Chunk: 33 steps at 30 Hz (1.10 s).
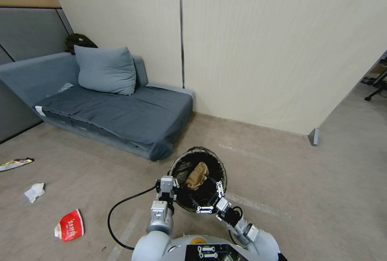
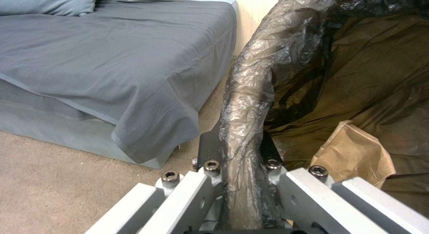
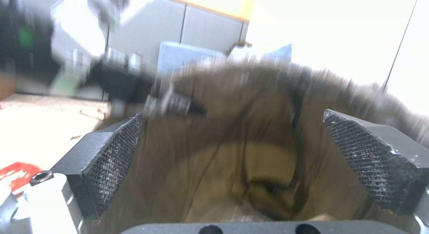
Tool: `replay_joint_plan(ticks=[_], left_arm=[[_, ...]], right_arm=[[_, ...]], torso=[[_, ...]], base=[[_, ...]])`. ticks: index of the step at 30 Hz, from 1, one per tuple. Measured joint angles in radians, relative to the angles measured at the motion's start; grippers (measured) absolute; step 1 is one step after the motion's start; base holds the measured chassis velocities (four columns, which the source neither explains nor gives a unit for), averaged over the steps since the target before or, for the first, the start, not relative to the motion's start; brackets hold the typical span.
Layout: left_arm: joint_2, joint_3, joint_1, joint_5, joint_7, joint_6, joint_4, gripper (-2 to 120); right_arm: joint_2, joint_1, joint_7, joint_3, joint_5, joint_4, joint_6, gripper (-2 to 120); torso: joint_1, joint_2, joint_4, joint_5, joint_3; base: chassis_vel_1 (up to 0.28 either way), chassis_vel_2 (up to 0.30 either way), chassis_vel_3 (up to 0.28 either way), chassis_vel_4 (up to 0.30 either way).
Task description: Pick up the trash bin, then pick up the garbage from the floor and place it into the trash bin.
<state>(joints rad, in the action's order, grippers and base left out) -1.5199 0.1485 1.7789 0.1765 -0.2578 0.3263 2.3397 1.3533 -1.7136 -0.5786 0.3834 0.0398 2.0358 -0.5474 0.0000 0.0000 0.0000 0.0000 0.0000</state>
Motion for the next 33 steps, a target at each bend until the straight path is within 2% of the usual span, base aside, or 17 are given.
replay_joint_plan(ticks=[4, 8, 11, 12, 15, 16, 20, 24, 33], left_arm=[[0.0, 0.0, 0.0, -0.002, -0.001, 0.0, -0.001, 0], [0.0, 0.0, -0.001, -0.002, -0.003, 0.007, -0.003, 0], [0.003, 0.0, -0.001, -0.002, -0.008, 0.007, -0.003, 0], [0.003, 0.0, -0.001, -0.002, -0.008, 0.007, -0.003, 0], [0.005, 0.003, 0.004, 0.0, -0.008, 0.004, -0.003, 0], [0.005, 0.003, 0.004, 0.0, -0.008, 0.004, -0.003, 0], [0.005, 0.011, 0.008, 0.0, -0.009, -0.003, -0.002, 0], [0.007, 0.013, 0.01, 0.002, -0.008, -0.005, -0.001, 0], [0.009, 0.019, 0.014, -0.001, -0.001, -0.021, 0.006, 0]], right_arm=[[0.004, -0.007, 0.016, 0.008, -0.003, 0.05, -0.011, 100], [0.024, -0.011, 0.093, 0.021, -0.019, 0.121, -0.023, 100], [0.063, -0.029, 0.228, 0.057, -0.046, 0.205, -0.017, 100], [0.063, -0.029, 0.228, 0.057, -0.046, 0.205, -0.017, 100], [0.113, -0.061, 0.365, 0.102, -0.088, 0.261, 0.031, 100], [0.113, -0.061, 0.365, 0.102, -0.088, 0.261, 0.031, 100], [0.168, -0.117, 0.499, 0.133, -0.087, 0.279, 0.052, 100], [0.2, -0.145, 0.541, 0.139, -0.098, 0.263, 0.022, 100], [0.255, -0.153, 0.553, 0.141, -0.125, 0.236, -0.002, 100]], torso=[[0.0, 0.0, 0.0, 0.0, 0.0], [0.0, 0.0, 0.0001, 0.0, 0.0], [0.0, 0.0, 0.0002, -0.0001, 0.0], [0.0, 0.0, 0.0002, -0.0001, 0.0], [0.0, 0.0, -0.0001, -0.0001, 0.0], [0.0, 0.0, -0.0001, -0.0001, 0.0], [0.0, 0.0, -0.0001, -0.0001, 0.0], [0.0, 0.0, 0.0, 0.0, 0.0], [0.0, 0.0, 0.0, -0.0001, 0.0]], base=[[0.0, 0.0, 0.0, 0.0], [0.0, 0.0, 0.0, 0.0], [0.0, 0.0, 0.0, 0.0], [0.0, 0.0, 0.0, 0.0], [0.0, 0.0, 0.0, 0.0], [0.0, 0.0, 0.0, 0.0], [0.0, 0.0, 0.0, 0.0], [0.0, 0.0, 0.0, 0.0], [0.0, 0.0, 0.0, 0.0]])
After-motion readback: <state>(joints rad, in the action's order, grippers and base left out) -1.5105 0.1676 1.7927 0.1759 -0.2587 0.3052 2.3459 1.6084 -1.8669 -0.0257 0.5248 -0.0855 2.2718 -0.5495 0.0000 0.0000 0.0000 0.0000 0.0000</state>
